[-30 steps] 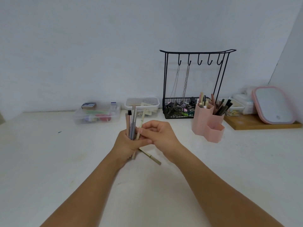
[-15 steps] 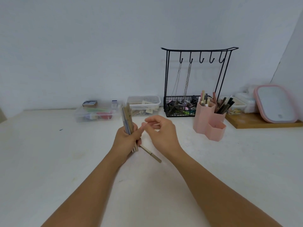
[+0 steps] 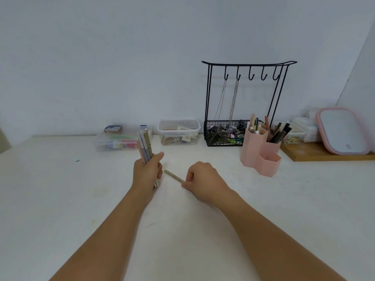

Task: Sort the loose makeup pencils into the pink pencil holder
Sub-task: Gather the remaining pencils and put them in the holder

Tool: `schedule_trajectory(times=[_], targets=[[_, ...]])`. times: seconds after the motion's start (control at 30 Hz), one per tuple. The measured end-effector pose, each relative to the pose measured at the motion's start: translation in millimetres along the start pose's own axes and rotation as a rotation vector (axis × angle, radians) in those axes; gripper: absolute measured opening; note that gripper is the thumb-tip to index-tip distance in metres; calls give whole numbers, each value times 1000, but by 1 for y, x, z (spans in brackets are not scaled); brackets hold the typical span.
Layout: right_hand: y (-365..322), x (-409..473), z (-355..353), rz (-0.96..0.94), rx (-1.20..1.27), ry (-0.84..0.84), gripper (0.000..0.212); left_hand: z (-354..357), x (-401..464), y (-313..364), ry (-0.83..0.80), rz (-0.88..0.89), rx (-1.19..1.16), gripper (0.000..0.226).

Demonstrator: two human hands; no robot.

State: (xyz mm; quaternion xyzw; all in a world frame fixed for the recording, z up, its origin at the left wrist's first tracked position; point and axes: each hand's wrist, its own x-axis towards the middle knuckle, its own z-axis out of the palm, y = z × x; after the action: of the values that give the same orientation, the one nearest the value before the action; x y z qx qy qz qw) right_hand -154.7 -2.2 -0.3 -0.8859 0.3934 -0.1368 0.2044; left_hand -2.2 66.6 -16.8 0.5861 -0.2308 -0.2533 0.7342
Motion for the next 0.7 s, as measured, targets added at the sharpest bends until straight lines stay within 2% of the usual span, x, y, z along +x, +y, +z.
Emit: schedule_trajectory(times=[0.13, 0.23, 0.27, 0.33, 0.5, 0.57, 0.7], targets=[[11, 6, -14, 56, -190, -7, 20, 2, -4, -1, -27, 39, 88, 36], [16, 6, -19, 80, -242, -24, 34, 3, -6, 0, -70, 73, 166, 43], [17, 8, -19, 87, -223, -15, 32, 3, -7, 1, -87, 78, 187, 44], [17, 9, -21, 97, -41, 27, 25, 4, -9, 1, -103, 74, 196, 47], [0, 3, -28, -18, 785, 118, 12, 6, -15, 6, -153, 72, 117, 55], [-6, 1, -28, -65, 909, 105, 15, 7, -19, 6, -215, 106, 68, 53], [-7, 1, -26, -116, 904, 106, 13, 11, -21, 1, -306, 127, 84, 57]])
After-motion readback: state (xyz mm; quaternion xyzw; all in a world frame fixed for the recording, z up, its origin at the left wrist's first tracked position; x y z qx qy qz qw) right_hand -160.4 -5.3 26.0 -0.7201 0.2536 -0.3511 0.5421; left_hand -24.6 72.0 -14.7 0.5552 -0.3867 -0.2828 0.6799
